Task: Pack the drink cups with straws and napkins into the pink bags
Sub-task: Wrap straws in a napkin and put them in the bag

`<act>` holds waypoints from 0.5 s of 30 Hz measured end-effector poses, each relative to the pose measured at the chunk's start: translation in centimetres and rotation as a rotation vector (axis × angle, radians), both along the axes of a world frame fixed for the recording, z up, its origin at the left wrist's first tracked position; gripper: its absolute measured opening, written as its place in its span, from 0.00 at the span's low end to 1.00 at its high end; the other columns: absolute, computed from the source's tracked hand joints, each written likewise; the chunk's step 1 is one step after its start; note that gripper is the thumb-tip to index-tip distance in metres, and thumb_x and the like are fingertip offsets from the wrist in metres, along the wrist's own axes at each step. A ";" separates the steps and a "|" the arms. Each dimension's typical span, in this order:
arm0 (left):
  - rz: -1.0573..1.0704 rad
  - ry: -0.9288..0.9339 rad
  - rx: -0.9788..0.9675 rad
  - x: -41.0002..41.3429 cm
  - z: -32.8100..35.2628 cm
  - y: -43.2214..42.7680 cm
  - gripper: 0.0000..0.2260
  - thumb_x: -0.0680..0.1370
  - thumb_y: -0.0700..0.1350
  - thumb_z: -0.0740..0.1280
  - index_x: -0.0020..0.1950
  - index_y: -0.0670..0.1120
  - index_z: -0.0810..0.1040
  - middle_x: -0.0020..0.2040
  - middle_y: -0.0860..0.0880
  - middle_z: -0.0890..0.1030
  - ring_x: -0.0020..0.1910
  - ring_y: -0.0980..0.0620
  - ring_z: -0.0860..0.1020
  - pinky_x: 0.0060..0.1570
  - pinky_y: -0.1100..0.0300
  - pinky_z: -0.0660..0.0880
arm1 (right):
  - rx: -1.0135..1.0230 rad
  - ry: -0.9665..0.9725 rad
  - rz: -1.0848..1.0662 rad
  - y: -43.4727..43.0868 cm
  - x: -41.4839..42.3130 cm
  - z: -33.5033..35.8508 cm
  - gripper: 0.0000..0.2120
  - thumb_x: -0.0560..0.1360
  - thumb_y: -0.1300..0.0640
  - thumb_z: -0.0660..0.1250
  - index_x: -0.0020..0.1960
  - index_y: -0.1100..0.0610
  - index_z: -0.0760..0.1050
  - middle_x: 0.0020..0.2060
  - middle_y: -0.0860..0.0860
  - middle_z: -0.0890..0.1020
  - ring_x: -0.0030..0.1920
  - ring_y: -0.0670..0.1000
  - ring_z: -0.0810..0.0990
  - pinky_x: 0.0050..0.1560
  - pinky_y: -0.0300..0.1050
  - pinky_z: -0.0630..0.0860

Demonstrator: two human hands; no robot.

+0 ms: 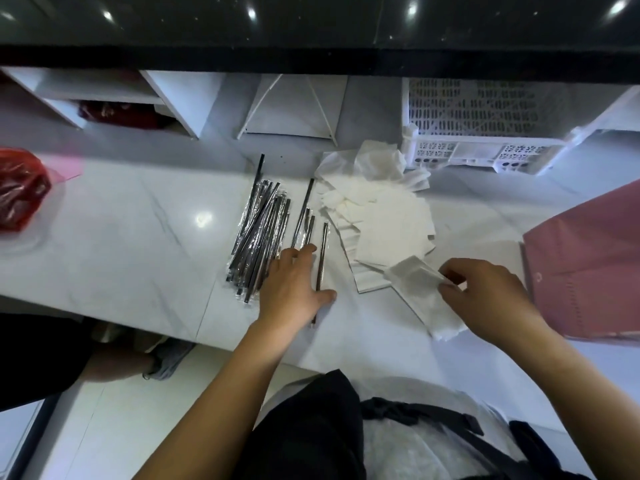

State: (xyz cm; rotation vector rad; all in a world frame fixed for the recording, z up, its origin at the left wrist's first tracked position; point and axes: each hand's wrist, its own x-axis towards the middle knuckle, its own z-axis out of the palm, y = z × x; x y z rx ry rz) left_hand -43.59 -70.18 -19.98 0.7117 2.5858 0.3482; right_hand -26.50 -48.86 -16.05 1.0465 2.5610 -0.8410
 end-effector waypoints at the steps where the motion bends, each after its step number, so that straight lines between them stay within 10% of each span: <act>1: -0.004 0.016 -0.010 0.3 -0.3 0.1 0.37 0.71 0.53 0.76 0.76 0.52 0.63 0.70 0.46 0.69 0.68 0.42 0.69 0.58 0.49 0.74 | -0.042 0.043 -0.041 0.1 0.3 0.1 0.06 0.77 0.56 0.64 0.44 0.48 0.78 0.42 0.45 0.83 0.40 0.53 0.81 0.44 0.52 0.80; 6: 0.117 0.037 0.173 0.8 -0.5 -0.2 0.32 0.74 0.33 0.66 0.76 0.53 0.64 0.58 0.46 0.74 0.51 0.44 0.78 0.44 0.52 0.75 | -0.031 0.126 -0.143 0.2 1.8 -0.5 0.05 0.77 0.57 0.65 0.46 0.48 0.77 0.37 0.46 0.83 0.36 0.52 0.80 0.39 0.50 0.79; 15: 0.312 -0.061 0.200 0.0 0.3 -1.6 0.26 0.74 0.35 0.69 0.71 0.49 0.73 0.46 0.51 0.80 0.42 0.50 0.79 0.39 0.61 0.70 | -0.429 0.398 -0.398 0.0 1.9 -0.5 0.09 0.76 0.62 0.70 0.42 0.49 0.82 0.39 0.42 0.85 0.41 0.47 0.83 0.40 0.46 0.76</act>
